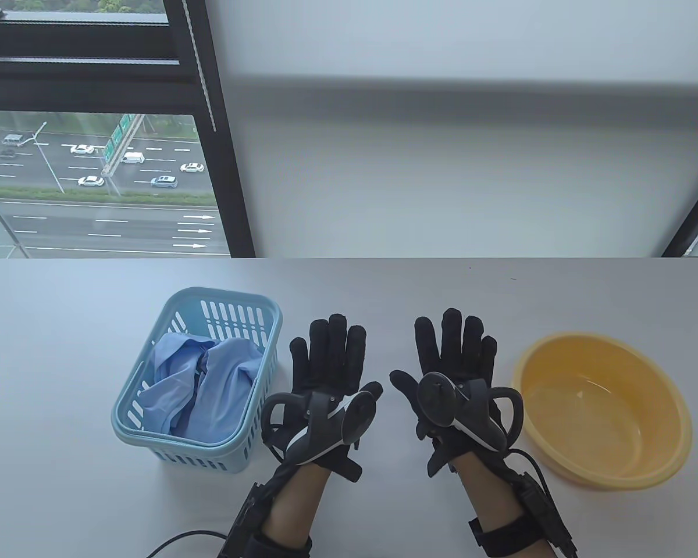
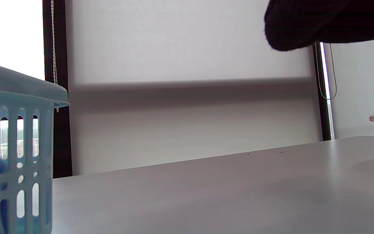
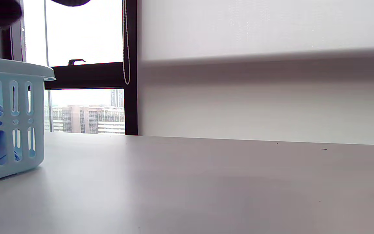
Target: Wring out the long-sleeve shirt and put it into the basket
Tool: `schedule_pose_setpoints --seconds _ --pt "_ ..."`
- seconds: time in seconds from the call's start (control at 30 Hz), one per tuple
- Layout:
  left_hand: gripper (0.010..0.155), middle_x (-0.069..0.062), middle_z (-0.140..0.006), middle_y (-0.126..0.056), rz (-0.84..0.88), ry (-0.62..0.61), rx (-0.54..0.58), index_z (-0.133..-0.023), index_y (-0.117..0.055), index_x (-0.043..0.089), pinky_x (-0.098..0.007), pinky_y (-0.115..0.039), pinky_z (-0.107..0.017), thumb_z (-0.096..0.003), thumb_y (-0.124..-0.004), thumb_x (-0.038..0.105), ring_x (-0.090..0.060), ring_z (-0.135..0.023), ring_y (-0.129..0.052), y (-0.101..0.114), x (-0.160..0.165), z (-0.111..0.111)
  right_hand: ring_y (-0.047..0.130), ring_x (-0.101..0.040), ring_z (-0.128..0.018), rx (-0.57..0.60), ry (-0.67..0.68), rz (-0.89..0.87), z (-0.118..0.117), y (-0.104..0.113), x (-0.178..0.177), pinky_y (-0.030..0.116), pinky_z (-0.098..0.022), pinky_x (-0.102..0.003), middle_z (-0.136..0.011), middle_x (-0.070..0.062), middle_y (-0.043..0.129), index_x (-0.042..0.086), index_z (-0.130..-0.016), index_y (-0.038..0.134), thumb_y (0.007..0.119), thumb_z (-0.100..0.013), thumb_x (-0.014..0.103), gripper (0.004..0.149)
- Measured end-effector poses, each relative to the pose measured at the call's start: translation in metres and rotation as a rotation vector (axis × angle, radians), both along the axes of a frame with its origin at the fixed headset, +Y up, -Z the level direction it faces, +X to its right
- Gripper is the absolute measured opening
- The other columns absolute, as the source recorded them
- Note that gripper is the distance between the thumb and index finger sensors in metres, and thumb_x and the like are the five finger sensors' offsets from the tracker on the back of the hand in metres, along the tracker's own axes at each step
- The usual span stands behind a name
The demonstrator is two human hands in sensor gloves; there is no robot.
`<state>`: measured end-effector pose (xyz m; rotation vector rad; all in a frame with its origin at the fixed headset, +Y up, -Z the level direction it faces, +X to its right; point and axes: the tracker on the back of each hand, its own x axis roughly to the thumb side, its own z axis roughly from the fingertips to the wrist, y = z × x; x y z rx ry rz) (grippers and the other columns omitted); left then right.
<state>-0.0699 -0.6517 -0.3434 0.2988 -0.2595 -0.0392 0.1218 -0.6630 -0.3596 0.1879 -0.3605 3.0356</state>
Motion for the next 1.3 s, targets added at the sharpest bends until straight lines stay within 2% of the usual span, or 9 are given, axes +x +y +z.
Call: schedule_pose_setpoints --seconds 0.37,0.63,0.73,0.9,1.0,1.3 --pt "0.097 -0.007 -0.122 0.004 -0.011 0.001 0.014 -0.116 -0.010 0.023 -0.058 -0.008 -0.075 -0.0584 -0.071 0.071 -0.037 -0.111 -0.002 0.001 0.002 0.002 0.002 -0.045 -0.106 -0.084 -0.004 -0.013 -0.006 -0.008 0.002 0.009 -0.075 -0.060 -0.120 -0.010 -0.008 0.032 -0.114 0.000 0.052 -0.058 0.075 0.088" --pt "0.095 -0.006 -0.123 0.002 -0.037 -0.010 0.000 -0.117 -0.013 0.023 -0.058 -0.007 -0.074 -0.0583 -0.071 0.071 -0.036 -0.112 -0.004 -0.002 0.008 0.003 0.008 -0.042 -0.108 -0.131 -0.003 -0.027 -0.009 -0.010 0.005 0.010 -0.075 -0.059 -0.123 -0.010 0.005 0.032 -0.117 0.010 0.056 -0.058 0.073 0.085" --pt "0.094 -0.006 -0.124 0.000 -0.036 -0.015 0.001 -0.117 -0.015 0.024 -0.058 -0.007 -0.074 -0.0582 -0.071 0.071 -0.036 -0.112 -0.006 -0.001 0.009 0.003 0.010 -0.041 -0.108 -0.094 -0.008 -0.038 -0.004 0.003 0.009 0.010 -0.075 -0.059 -0.125 -0.009 0.011 0.032 -0.117 0.015 0.060 -0.058 0.072 0.084" --pt "0.093 -0.006 -0.124 -0.001 -0.004 -0.009 0.012 -0.117 -0.016 0.024 -0.058 -0.007 -0.074 -0.0585 -0.071 0.070 -0.037 -0.113 -0.007 0.004 0.003 0.004 0.018 -0.041 -0.110 0.098 -0.001 -0.124 0.021 0.048 0.022 0.011 -0.075 -0.059 -0.126 -0.009 0.025 0.031 -0.119 0.026 0.063 -0.059 0.070 0.081" --pt "0.093 -0.006 -0.124 -0.001 0.000 -0.014 0.010 -0.117 -0.016 0.024 -0.058 -0.007 -0.074 -0.0585 -0.071 0.070 -0.036 -0.113 -0.006 0.004 0.004 0.004 0.025 -0.041 -0.110 0.152 0.016 -0.149 0.033 0.062 0.024 0.013 -0.076 -0.059 -0.126 -0.009 0.031 0.030 -0.119 0.029 0.064 -0.059 0.070 0.080" --pt "0.093 -0.006 -0.124 -0.002 0.003 -0.029 0.003 -0.117 -0.016 0.023 -0.058 -0.007 -0.073 -0.0585 -0.071 0.070 -0.036 -0.113 -0.007 0.003 0.007 0.005 0.030 -0.042 -0.110 0.110 0.019 -0.171 0.028 0.058 0.028 0.013 -0.075 -0.059 -0.125 -0.010 0.037 0.030 -0.119 0.033 0.064 -0.059 0.070 0.079"
